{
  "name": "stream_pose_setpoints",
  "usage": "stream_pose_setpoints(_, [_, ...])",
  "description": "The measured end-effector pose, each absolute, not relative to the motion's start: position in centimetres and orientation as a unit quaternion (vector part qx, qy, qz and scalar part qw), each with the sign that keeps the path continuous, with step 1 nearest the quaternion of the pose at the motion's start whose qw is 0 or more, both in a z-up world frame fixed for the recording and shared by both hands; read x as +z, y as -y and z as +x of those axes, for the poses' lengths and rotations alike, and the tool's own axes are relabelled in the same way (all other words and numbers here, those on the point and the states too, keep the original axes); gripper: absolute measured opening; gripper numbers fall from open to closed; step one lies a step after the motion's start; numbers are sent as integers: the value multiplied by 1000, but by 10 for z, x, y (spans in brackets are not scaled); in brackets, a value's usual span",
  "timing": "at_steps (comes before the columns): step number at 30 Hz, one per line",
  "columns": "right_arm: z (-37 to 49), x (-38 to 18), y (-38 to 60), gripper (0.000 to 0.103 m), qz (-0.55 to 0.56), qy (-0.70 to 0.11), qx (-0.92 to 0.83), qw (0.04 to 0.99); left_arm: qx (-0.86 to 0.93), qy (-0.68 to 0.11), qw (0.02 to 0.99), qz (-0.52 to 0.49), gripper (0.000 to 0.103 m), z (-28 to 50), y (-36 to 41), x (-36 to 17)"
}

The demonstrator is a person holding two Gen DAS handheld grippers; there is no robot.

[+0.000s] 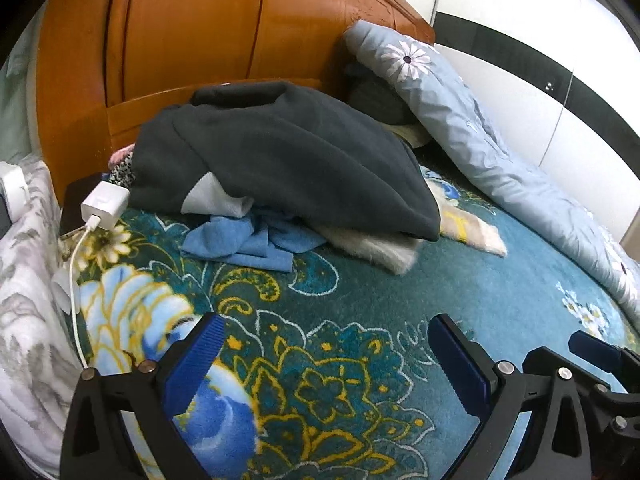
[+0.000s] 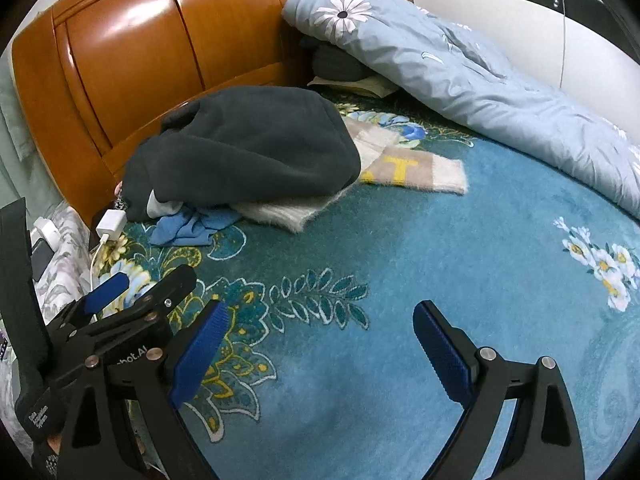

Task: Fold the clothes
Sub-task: 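Move both grippers toward the crumpled black fleece jacket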

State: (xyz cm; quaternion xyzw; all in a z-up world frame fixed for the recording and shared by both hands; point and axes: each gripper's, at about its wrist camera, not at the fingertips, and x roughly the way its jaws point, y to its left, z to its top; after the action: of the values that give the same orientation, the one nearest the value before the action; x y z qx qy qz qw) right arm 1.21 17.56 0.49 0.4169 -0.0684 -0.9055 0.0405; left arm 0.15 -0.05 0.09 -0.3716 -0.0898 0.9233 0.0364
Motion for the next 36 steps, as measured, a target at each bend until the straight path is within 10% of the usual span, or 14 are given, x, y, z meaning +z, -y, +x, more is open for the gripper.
stream_pose_setpoints(36, [56, 74, -153, 94, 366, 10, -925, 97, 954, 40, 21, -296, 103, 54, 13, 81])
